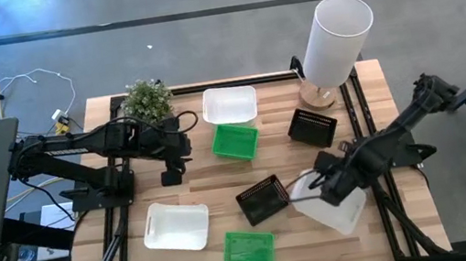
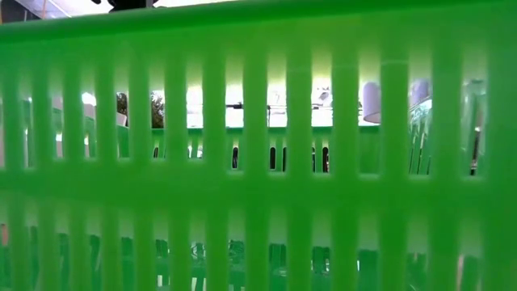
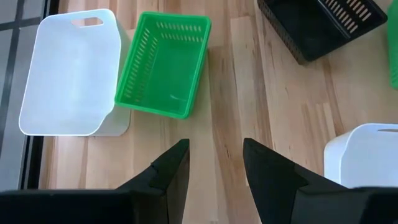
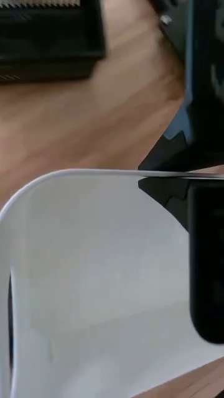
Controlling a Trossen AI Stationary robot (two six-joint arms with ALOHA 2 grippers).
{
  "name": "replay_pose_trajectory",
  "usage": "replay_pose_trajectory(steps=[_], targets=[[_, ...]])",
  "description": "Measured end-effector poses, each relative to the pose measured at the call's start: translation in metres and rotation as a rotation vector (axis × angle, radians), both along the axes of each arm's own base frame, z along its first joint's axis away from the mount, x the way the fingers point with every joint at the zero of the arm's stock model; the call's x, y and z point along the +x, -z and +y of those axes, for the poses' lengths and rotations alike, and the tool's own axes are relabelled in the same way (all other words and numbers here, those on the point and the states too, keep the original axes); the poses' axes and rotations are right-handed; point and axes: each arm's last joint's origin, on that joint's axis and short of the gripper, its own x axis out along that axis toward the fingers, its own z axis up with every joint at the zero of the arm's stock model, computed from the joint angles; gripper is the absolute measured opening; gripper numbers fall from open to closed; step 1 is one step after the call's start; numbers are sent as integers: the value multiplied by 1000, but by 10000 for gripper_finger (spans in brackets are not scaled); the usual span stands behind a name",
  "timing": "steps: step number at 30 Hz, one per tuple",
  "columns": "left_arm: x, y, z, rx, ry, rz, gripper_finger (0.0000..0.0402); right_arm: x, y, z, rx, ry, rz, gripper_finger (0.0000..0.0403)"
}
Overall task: Stack baskets by color
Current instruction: Stack the bottom right white bin on top of the top white bin
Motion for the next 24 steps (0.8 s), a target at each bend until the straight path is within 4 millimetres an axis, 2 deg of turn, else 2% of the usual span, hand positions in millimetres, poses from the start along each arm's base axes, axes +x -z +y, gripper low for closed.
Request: replay_pose_trajectory(steps=[10, 17, 24], targets=[[0, 0, 0, -3, 2, 0, 136, 28, -44, -38, -130, -55, -155, 0], [0, 0, 0, -3, 2, 0, 136, 46, -75, -72, -255, -92, -260, 0], [-1, 0, 0, -4, 2, 7, 136, 64, -95, -110, -386, -134, -370, 0]])
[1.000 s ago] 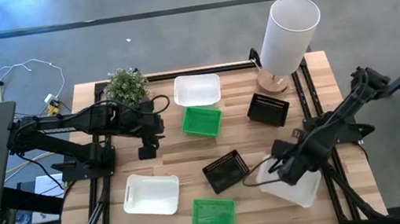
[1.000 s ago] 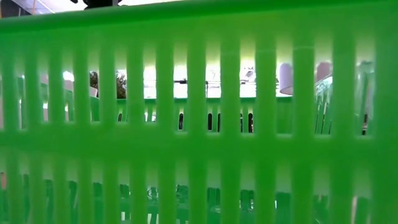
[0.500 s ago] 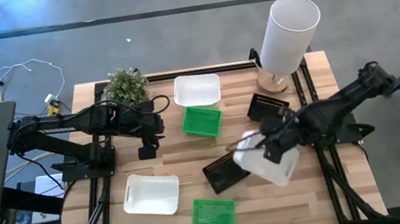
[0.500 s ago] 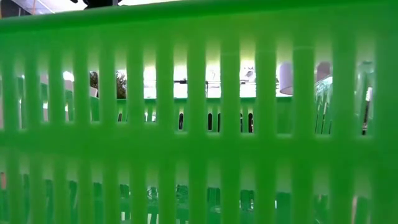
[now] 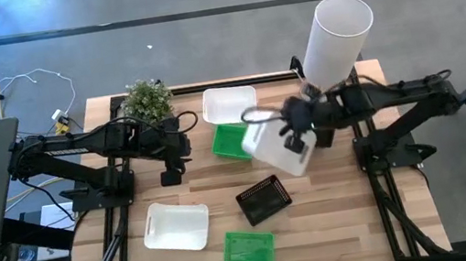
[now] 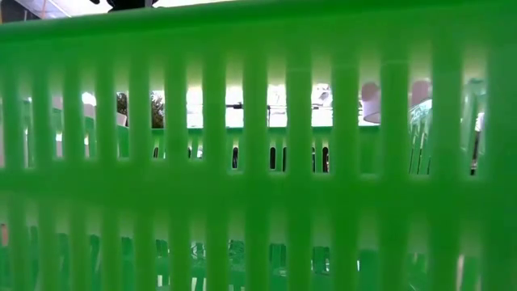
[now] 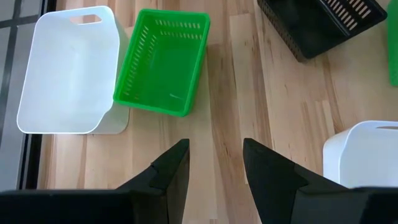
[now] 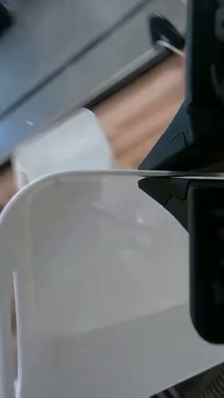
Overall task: Stack baskets by color
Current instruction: Stack the bottom right white bin on top of the top white bin
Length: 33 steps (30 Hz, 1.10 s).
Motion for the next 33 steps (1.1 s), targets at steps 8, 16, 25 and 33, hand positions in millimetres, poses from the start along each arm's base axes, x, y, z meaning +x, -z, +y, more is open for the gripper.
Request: replay_pose_trajectory(steps=[8, 16, 25, 33], targets=[[0, 0, 0, 0, 0, 0, 136, 14, -17, -49, -154, 8, -138, 0], [0, 0, 0, -2, -3, -1, 136, 17, -35, -81, -313, 29, -259, 0], [0, 0, 0, -15, -19, -6, 136, 17, -56, -107, -428, -18, -429, 0], [0, 0, 0, -45, -65, -17, 136, 12, -66, -124, -481, -41, -514, 0]])
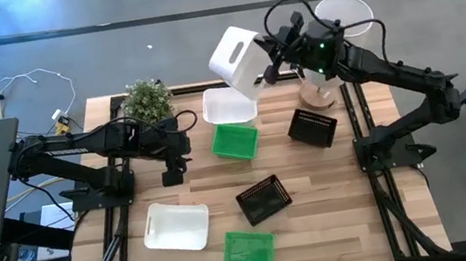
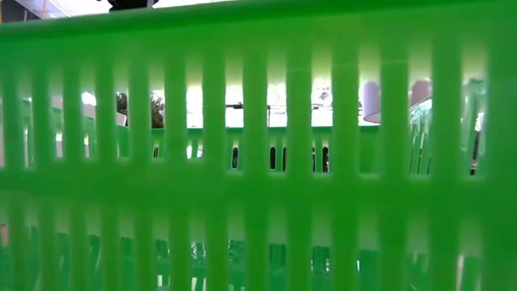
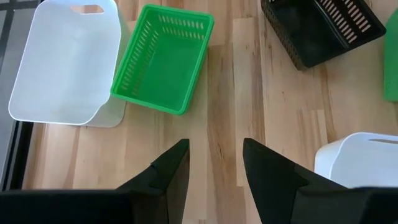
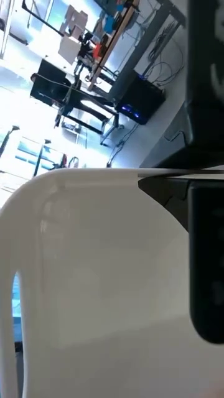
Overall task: Stack baskets by color
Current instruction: Stack the bottom right white bin on top of the top white bin
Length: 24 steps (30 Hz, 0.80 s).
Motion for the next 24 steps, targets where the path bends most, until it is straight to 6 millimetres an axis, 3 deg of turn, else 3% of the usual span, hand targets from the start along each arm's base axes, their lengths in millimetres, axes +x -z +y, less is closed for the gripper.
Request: replay_pose_trajectory(steps=[5, 11, 24], targets=[[0, 0, 0, 0, 0, 0, 136, -2, -1, -4, -3, -15, -14, 0], [0, 0, 0, 1, 1, 0, 136, 12, 5, -12, -15, -24, -34, 0], [0, 0, 0, -7, -15, -3, 136, 44, 47, -52, 26, -90, 61, 0]])
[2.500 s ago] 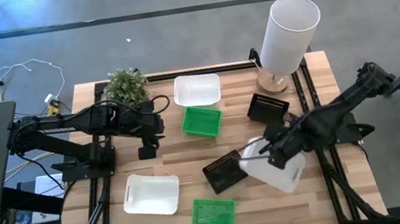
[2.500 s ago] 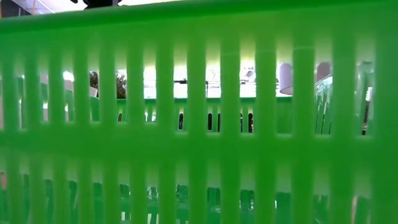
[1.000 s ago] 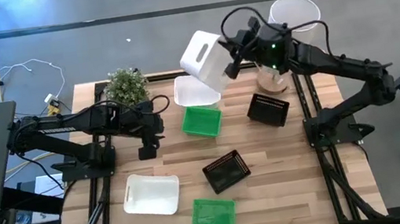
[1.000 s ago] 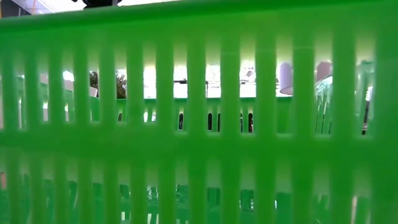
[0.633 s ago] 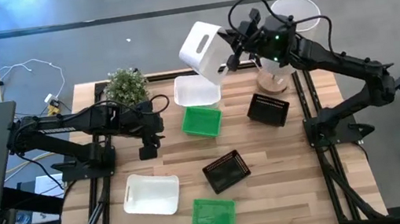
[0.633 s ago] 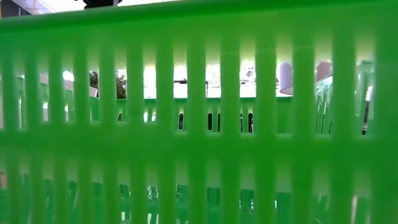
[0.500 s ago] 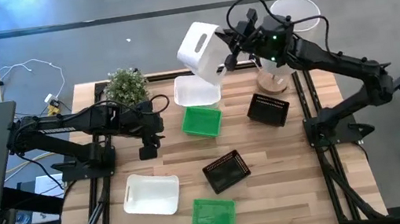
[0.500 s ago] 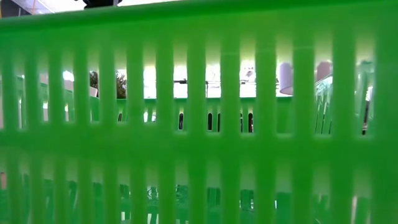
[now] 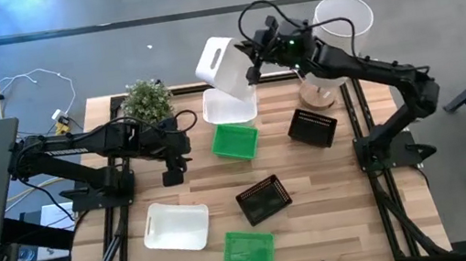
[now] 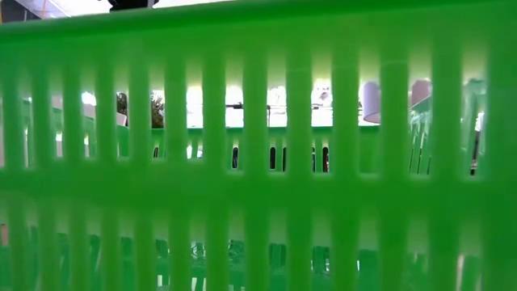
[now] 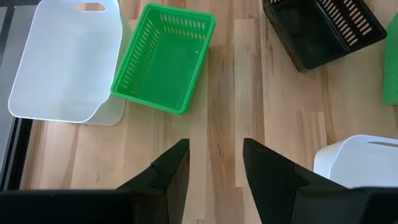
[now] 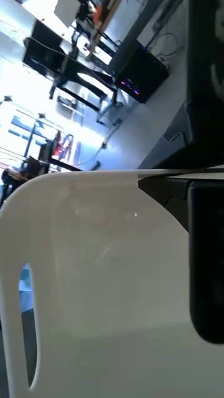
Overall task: Stack baskets by color
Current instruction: Stack the bottom right white bin on top of the top white bin
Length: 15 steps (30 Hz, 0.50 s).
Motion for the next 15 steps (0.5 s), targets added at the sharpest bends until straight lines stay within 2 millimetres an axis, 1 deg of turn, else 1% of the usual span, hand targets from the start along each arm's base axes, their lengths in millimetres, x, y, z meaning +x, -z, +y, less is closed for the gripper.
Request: replay_pose_trajectory(steps=[8, 11, 15], targets=[[0, 0, 0, 0, 0, 0, 136, 17, 29, -17, 66, -20, 91, 0], [0, 0, 0, 0, 0, 0, 136, 26, 31, -23, 104, -20, 163, 0], [0, 0, 0, 0, 0, 0, 136, 43, 29, -33, 135, -25, 251, 0]])
